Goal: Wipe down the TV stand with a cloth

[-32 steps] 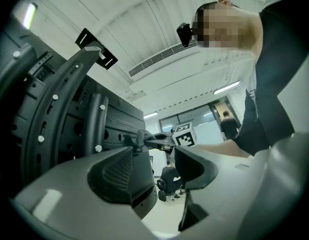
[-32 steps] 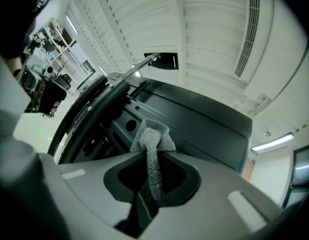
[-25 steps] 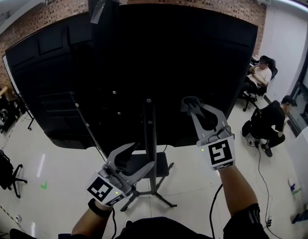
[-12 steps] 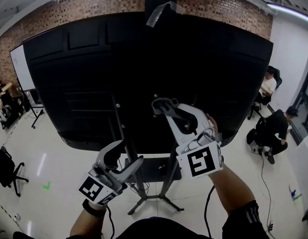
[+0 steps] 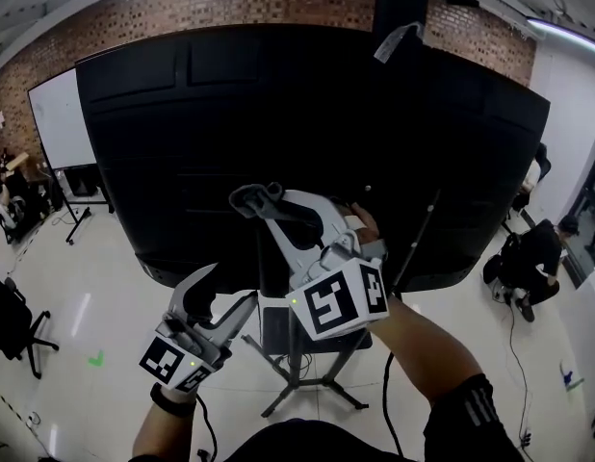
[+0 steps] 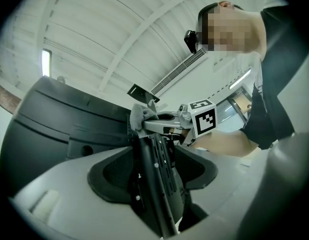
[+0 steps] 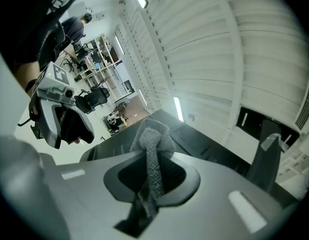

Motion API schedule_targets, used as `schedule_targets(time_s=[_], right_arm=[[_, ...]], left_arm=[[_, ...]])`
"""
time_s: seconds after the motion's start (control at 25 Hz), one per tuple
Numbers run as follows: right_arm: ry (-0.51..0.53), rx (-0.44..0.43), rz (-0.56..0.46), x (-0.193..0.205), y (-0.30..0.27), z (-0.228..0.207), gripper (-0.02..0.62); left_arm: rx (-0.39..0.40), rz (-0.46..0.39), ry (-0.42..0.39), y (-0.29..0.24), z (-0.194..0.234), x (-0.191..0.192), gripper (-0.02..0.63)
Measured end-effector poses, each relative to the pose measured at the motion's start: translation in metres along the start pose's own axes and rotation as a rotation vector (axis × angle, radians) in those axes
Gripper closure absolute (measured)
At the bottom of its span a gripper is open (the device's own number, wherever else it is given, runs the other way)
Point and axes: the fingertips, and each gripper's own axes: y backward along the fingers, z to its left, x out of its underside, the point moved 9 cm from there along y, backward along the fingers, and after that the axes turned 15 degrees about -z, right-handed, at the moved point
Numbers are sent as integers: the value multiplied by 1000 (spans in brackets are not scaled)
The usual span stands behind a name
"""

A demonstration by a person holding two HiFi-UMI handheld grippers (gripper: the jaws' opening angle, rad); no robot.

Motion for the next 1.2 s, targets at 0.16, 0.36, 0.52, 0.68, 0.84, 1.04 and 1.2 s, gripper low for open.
schedule_targets(time_s=[0.16, 0.36, 0.52, 0.68, 0.84, 1.04, 1.2], right_arm=[[14, -50, 24, -7, -49, 22, 554], [148, -104, 82, -7, -101, 49, 554], [256, -146, 137, -8, -130, 65, 554], [335, -183, 199, -3, -152, 74, 555], [388, -201, 275, 1, -158, 75, 555], [462, -197, 347, 9, -141, 67, 555], [526, -196, 411, 15, -126, 61, 555]], left_arm=[[-7, -10, -9, 22, 24, -8, 324], [-30, 1, -12, 45, 52, -10, 324], [-47, 7, -1, 57, 64, -6, 323], [-46, 5, 9, 64, 68, -5, 323], [-47, 5, 22, 67, 72, -7, 324], [-35, 10, 43, 60, 69, -5, 324], [-14, 5, 67, 54, 62, 2, 324]])
